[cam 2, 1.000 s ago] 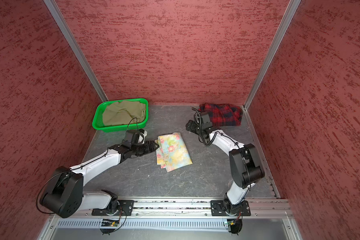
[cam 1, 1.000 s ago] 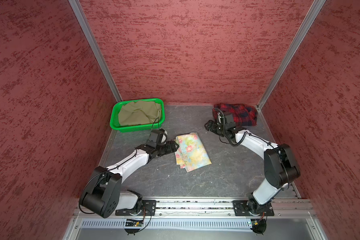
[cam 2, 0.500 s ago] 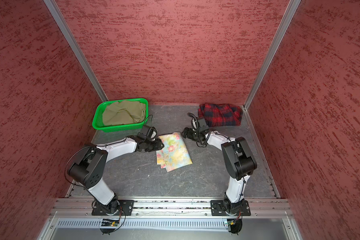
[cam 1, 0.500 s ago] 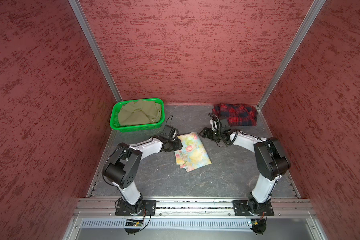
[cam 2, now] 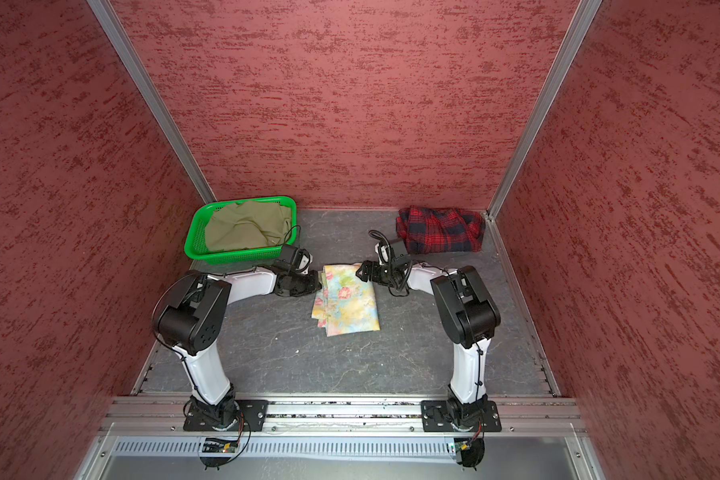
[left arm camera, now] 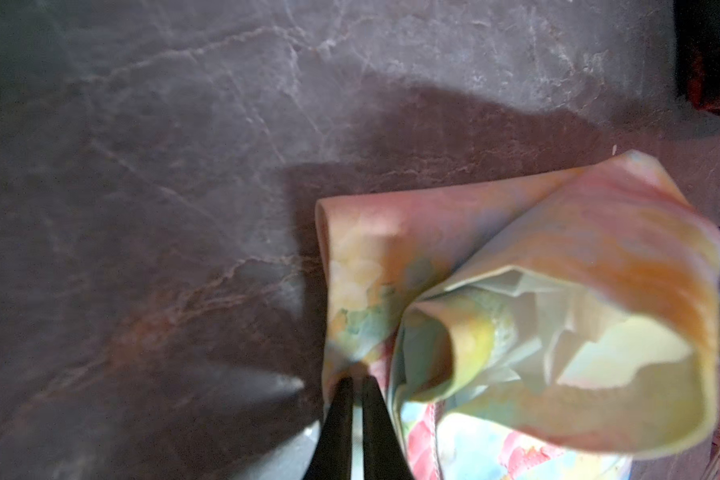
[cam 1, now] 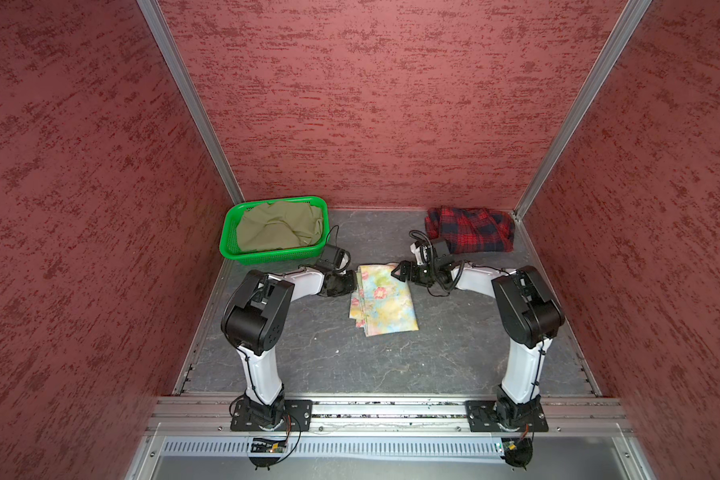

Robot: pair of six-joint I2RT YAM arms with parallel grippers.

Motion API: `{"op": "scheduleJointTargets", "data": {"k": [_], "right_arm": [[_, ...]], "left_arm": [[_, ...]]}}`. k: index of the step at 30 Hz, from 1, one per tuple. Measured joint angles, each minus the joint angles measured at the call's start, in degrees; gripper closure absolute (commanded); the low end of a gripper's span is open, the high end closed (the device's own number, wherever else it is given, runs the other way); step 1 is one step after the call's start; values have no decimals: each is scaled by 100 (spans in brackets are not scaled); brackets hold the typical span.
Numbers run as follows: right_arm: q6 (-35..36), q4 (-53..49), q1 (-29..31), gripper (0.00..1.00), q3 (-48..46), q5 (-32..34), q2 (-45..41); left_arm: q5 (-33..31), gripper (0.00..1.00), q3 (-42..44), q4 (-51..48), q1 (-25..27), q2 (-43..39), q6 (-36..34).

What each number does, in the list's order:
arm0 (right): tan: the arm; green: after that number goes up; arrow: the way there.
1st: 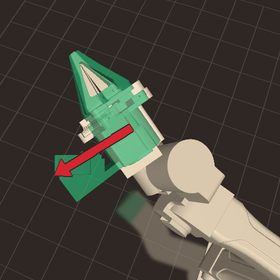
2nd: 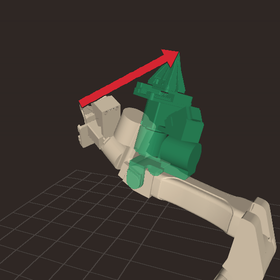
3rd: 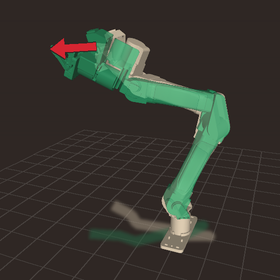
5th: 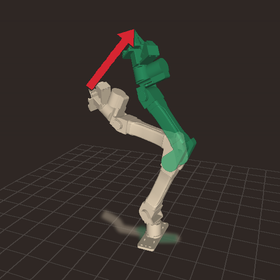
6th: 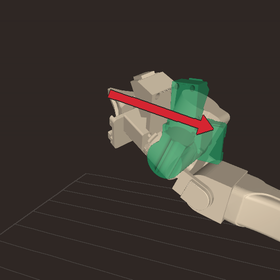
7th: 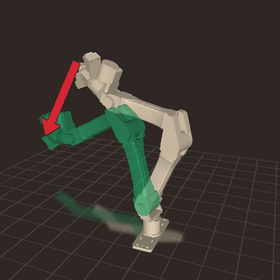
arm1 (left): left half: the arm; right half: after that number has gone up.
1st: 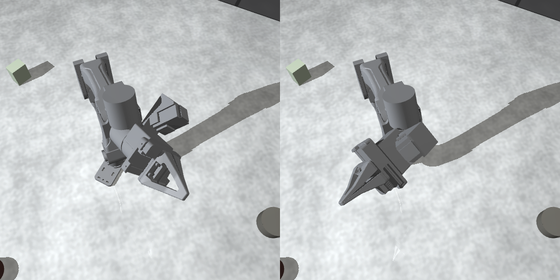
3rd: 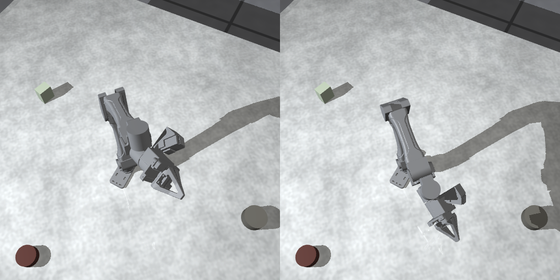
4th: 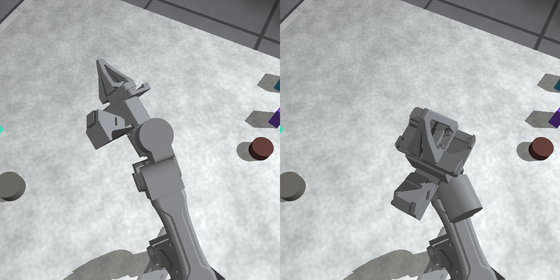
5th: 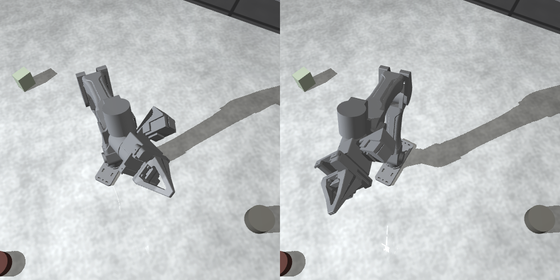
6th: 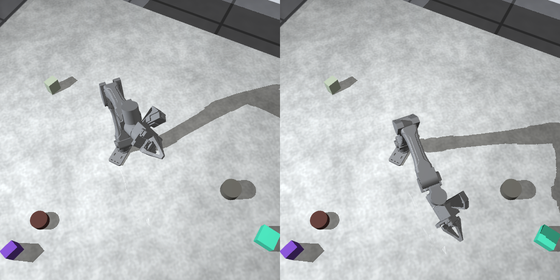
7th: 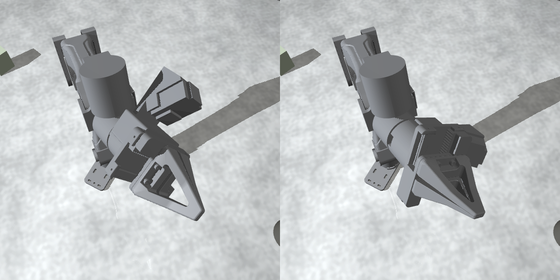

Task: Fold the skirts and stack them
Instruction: 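Release the floral skirt and draw both grippers back from it, then grasp the folded floral skirt's two sides with both grippers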

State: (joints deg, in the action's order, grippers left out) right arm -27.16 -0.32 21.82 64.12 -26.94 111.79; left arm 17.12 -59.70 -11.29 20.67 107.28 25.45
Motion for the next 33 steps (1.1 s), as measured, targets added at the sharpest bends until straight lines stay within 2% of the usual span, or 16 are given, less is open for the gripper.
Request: {"op": "scheduleJointTargets", "data": {"k": [4,8,11,16,20,22,24,27,30,33], "right_arm": [[-203,723,22,15,-153,-328,151],[-483,1602,26,24,-437,-455,267],[-684,2269,61,40,-785,-413,275],[-931,2962,133,82,-1259,-262,249],[-1012,3147,199,86,-1327,-85,111],[-1016,3178,240,84,-1305,-4,9],[-1058,3169,286,71,-1248,76,-79],[-1126,3045,348,46,-1091,214,-129],[-1207,2881,389,29,-1010,350,-170],[-1272,2527,400,21,-942,479,-208]], "left_arm": [[118,93,-151,20,-48,138,-81],[210,94,-203,17,-81,190,-94],[247,94,-247,33,-101,232,-94],[295,95,-251,52,-101,238,-90],[334,92,-210,116,-103,212,-85],[339,88,-46,157,-105,76,-87],[339,73,219,151,-129,-208,-96],[337,64,404,85,-155,-612,-133],[295,62,407,149,-175,-833,-184],[210,53,540,334,-164,-1078,-221]]}}
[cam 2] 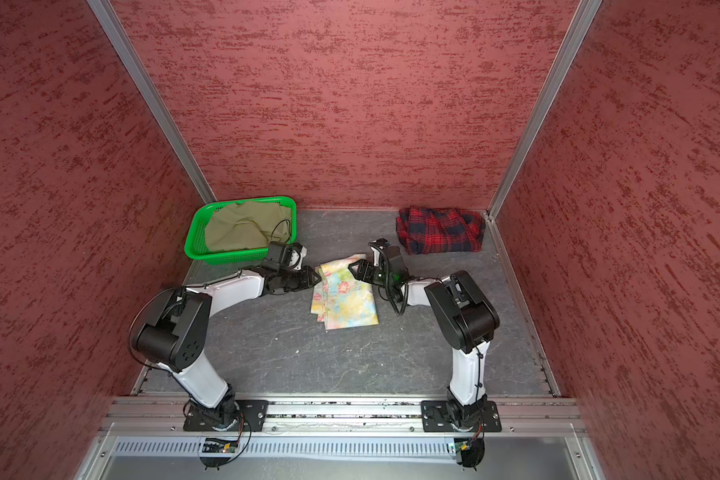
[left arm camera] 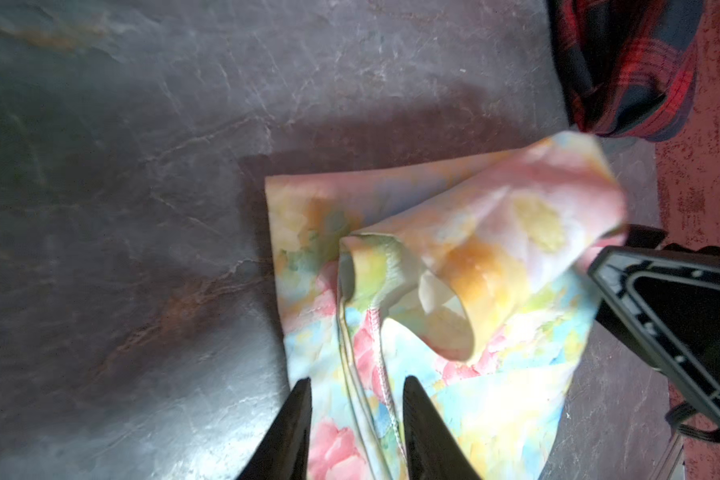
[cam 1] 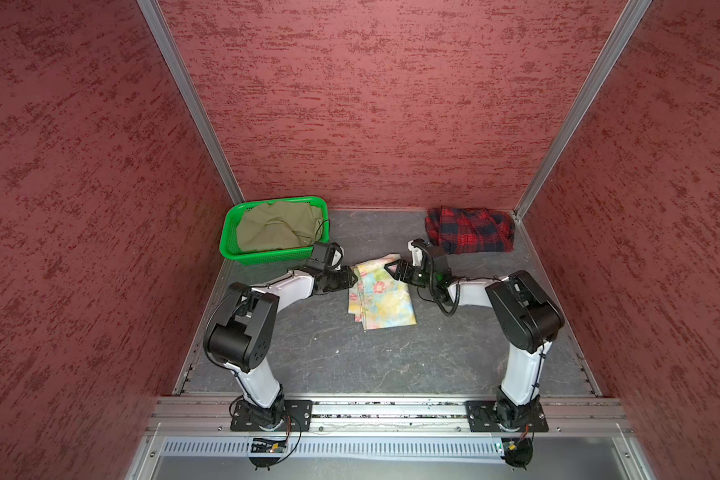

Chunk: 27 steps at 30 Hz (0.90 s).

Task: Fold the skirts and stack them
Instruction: 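Grasp the folded floral skirt's two sides with both grippers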

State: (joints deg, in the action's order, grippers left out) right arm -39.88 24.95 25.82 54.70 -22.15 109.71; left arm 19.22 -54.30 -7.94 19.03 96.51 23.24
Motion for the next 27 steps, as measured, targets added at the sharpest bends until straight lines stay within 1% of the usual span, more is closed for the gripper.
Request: {"op": "scheduleJointTargets", "data": {"k": [3,6,9,11,15,19,22,24,27], "right_arm": [[-85,-367,2,16,129,136,0],[-162,-693,2,14,221,308,0],[-221,-1040,0,11,332,509,-7],[-286,-1211,0,9,343,640,-57],[-422,-1458,-13,7,326,846,-260],[-481,-1493,-15,7,223,970,-476],[-476,-1499,-15,6,96,1012,-588],[-463,-1519,-15,6,17,1045,-627],[-382,-1589,-17,6,-48,1078,-651]], "left_arm": [[-68,50,260,208,85,-358,-94],[-186,48,328,323,372,-608,-297],[-175,48,289,492,737,-704,-494],[-151,48,170,507,881,-625,-581],[-160,46,-205,549,894,-157,-656],[-184,46,-680,586,822,535,-682],[-175,48,-955,645,715,1019,-678],[-177,53,-1097,669,597,1285,-656],[-164,53,-1200,715,393,1567,-636]]}}
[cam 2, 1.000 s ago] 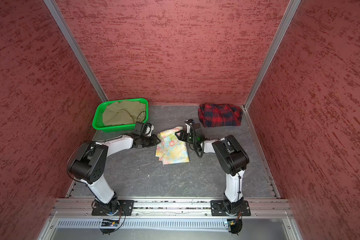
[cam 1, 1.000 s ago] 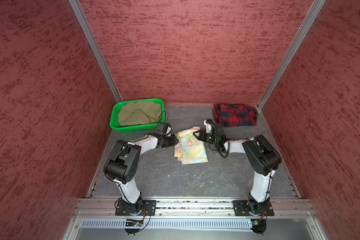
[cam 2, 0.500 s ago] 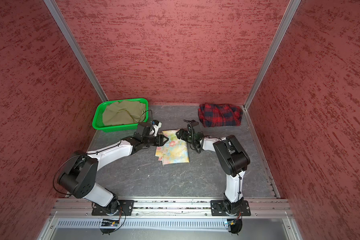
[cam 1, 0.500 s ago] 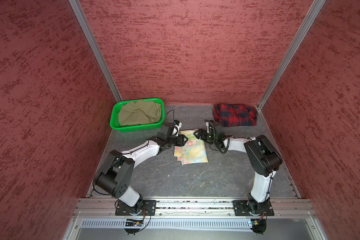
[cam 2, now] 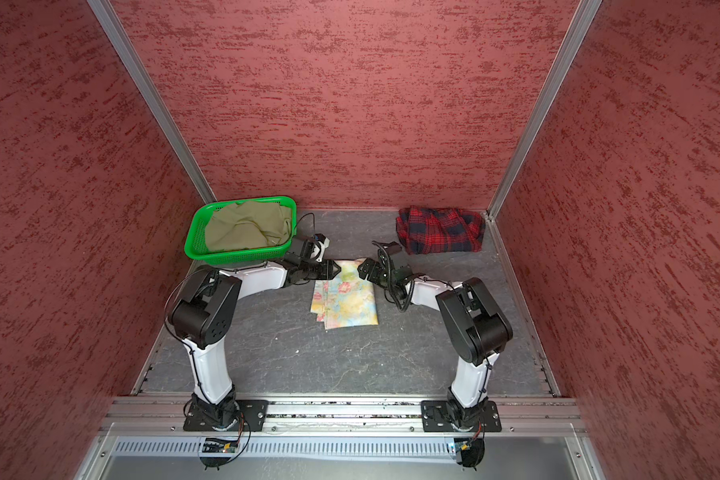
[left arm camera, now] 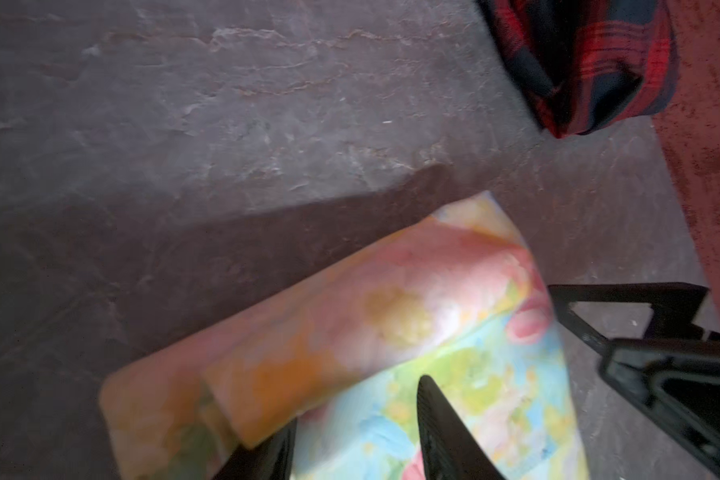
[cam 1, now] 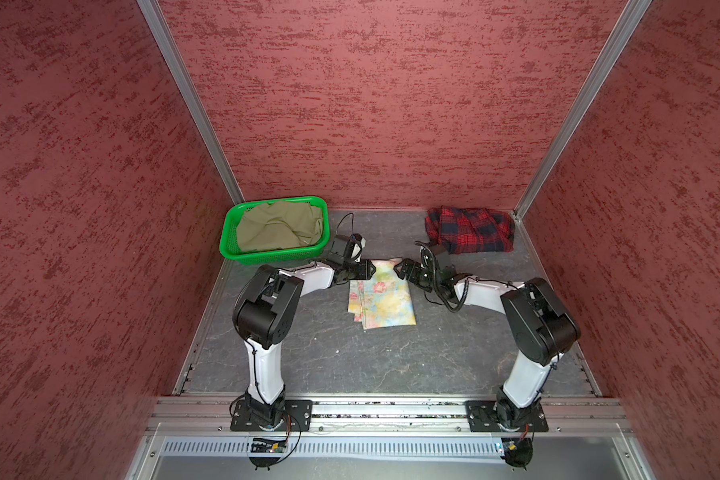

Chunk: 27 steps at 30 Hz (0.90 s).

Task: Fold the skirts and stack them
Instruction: 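Grasp the folded floral skirt's two sides with both grippers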

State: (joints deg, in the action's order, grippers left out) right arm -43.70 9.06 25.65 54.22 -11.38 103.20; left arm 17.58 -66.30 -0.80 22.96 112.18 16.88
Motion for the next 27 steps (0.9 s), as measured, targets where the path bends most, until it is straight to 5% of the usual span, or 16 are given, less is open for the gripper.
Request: {"op": "scheduleJointTargets", "data": {"k": [5,13,20,27], "right_arm": [[284,-33,-44,5,2,-87,0],[675,153,-295,5,385,-811,531],[813,514,-396,8,841,-1217,1163],[660,1104,-407,14,1086,-1510,1591]], "left_arm": [[74,61,-63,146,-240,203,22],[428,88,-116,393,-428,476,22],[595,100,-184,470,-448,601,-35],[614,100,-249,380,-448,623,-90]]}}
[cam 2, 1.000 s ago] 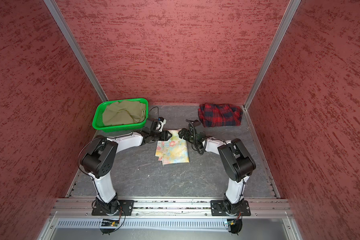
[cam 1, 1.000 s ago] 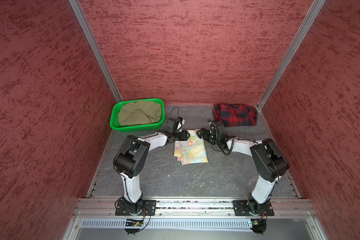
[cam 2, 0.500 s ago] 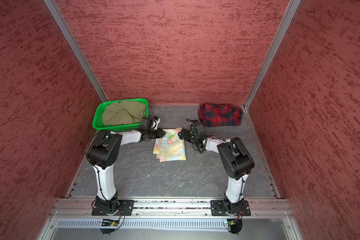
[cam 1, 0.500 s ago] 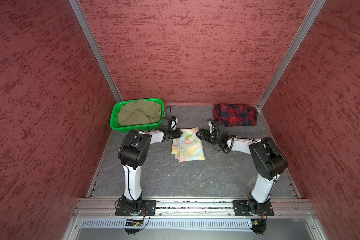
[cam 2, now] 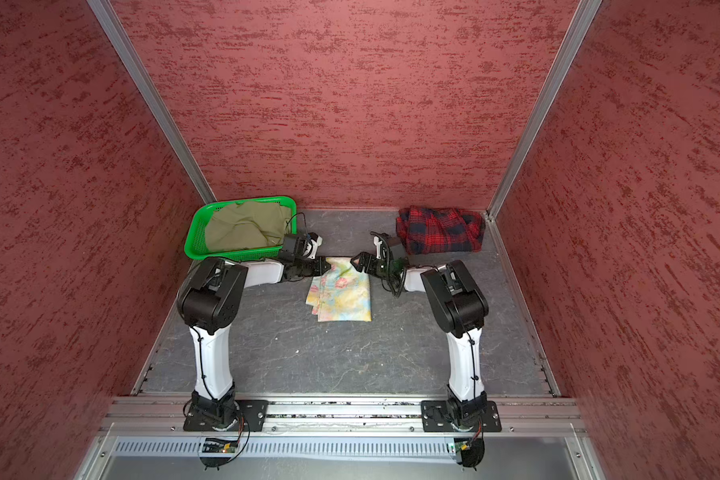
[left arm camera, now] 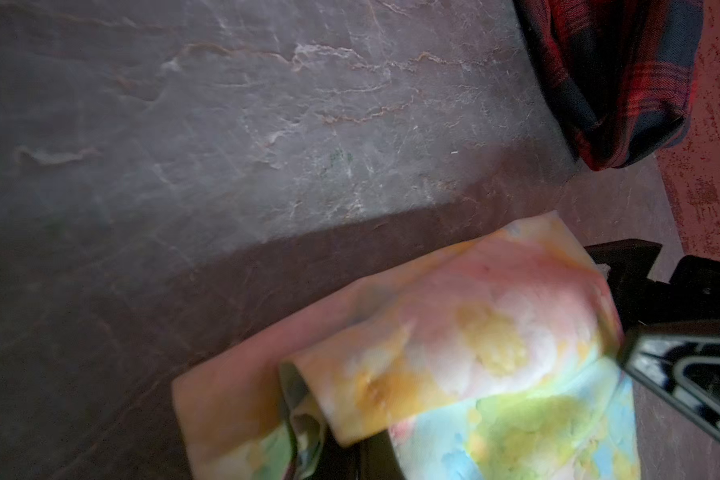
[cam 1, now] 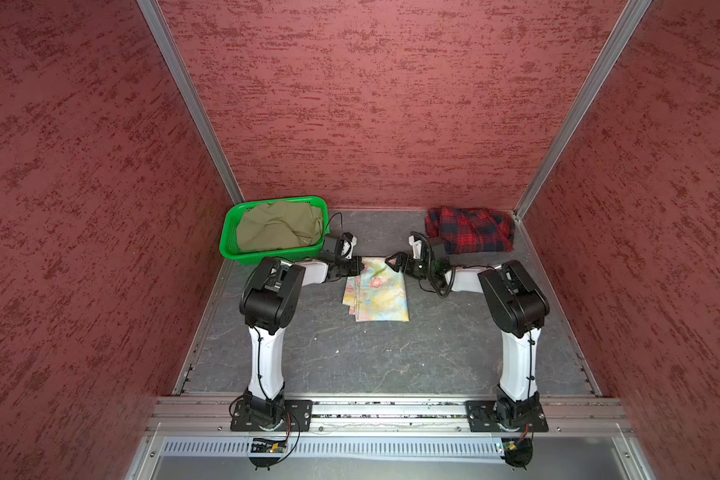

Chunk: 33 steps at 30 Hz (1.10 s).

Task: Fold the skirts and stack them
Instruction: 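Grasp the folded floral skirt's two sides with both grippers, then carry the floral skirt onto the plaid skirt with right gripper while left withdraws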

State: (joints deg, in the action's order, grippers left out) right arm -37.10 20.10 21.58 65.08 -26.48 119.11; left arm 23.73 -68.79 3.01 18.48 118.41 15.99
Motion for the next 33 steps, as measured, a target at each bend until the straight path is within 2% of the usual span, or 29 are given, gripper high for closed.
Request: {"op": "scheduleJointTargets", "data": {"k": [5,11,21,25,29,30,33], "right_arm": [[-236,396,-20,19,-9,-76,160],[-697,1408,-63,21,-369,-120,278],[-1158,2398,-109,63,-796,-131,498],[-1211,2861,-116,72,-1062,-59,505],[-1281,3434,-114,97,-1115,-4,619],[-1290,3571,-111,100,-1115,13,656],[-1287,3713,-70,100,-1115,118,702]], "left_arm": [[2,100,-17,-57,0,0,-2],[4,100,-22,-70,0,0,-2],[31,100,-44,-149,-15,0,-2],[57,100,-90,-195,-15,22,-2],[98,100,-164,-236,-9,72,-2],[111,100,-190,-258,0,87,-4],[131,100,-247,-280,13,118,2]]}}
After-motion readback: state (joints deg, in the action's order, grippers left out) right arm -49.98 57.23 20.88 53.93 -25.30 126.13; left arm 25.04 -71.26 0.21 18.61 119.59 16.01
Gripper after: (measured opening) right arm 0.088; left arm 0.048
